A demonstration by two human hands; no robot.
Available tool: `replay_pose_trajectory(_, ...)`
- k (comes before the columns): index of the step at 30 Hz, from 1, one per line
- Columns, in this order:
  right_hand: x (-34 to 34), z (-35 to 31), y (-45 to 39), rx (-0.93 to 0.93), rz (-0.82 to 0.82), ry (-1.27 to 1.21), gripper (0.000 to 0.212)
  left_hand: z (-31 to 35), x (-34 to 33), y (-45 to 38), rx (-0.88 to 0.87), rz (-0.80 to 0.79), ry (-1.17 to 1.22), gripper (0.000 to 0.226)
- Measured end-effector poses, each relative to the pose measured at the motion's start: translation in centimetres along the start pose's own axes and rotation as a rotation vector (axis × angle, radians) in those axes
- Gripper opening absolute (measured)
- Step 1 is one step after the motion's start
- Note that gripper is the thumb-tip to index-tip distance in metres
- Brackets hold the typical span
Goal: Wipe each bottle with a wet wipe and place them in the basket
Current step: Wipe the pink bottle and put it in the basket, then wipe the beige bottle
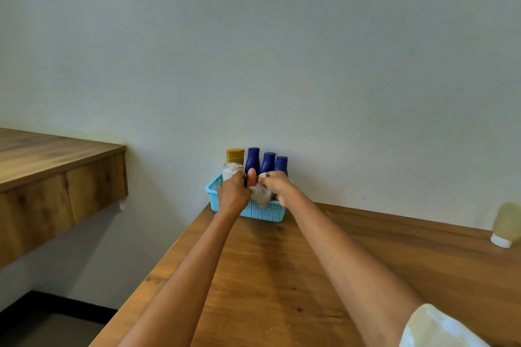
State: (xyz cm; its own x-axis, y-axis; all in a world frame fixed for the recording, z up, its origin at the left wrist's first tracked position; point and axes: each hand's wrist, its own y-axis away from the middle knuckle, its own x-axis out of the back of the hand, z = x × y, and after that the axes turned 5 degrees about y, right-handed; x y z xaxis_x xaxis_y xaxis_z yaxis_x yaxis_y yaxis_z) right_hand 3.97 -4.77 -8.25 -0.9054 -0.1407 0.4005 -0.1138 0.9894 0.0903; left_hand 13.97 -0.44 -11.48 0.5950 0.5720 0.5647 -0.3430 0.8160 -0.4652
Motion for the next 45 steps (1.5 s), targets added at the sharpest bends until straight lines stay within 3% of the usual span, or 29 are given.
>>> replay_pose_trajectory(8, 0.2, -0.1, -0.4, -0.039, -0.006, 0.042, 0.023, 0.3, 0.0, -0.2, 0.046, -0.044, -0.039, 0.023)
replay_pose_trajectory(14, 2.5, 0.4, 2.1, 0.01, -0.03, -0.309, 0.033, 1.6, 0.7, 1.7, -0.131, 0.174, 0.168, 0.032)
replay_pose_trajectory(19, 6.0, 0.6, 4.8, 0.073, -0.08, -0.614, 0.035, 4.5, 0.6, 3.1, -0.074, -0.084, 0.494, 0.019)
replay_pose_trajectory(21, 6.9, 1.2, 5.4, 0.073, -0.064, -0.625, 0.027, 5.7, 0.0, 3.4, -0.053, -0.144, 0.513, 0.017)
replay_pose_trajectory(25, 9.3, 2.7, 6.6, 0.1, -0.073, -0.482, 0.005, 8.6, -1.2, 3.8, 0.096, -0.089, 0.674, 0.012)
replay_pose_trajectory(31, 15.5, 5.6, 7.7, 0.18, -0.114, -0.31, 0.029, 13.2, -3.7, 4.8, 0.148, -0.215, 0.703, 0.014)
replay_pose_trajectory(35, 21.1, 8.4, 8.9, 0.175, 0.023, -0.316, 0.033, 18.0, -6.8, 5.8, 0.136, -0.449, 0.68, 0.021)
replay_pose_trajectory(39, 25.9, 11.1, 9.5, 0.164, 0.228, -0.311, 0.022, 22.2, -11.8, 7.6, 0.112, -0.473, 0.8, 0.034)
replay_pose_trajectory(42, 30.0, 13.6, 9.2, 0.228, 0.573, -0.398, 0.021, 25.4, -16.9, 9.5, 0.202, -0.375, 0.891, 0.027)
replay_pose_trajectory(45, 34.6, 15.9, 9.0, 0.302, 0.896, -0.444, 0.02, 28.5, -22.7, 11.6, 0.198, -0.45, 0.777, 0.036)
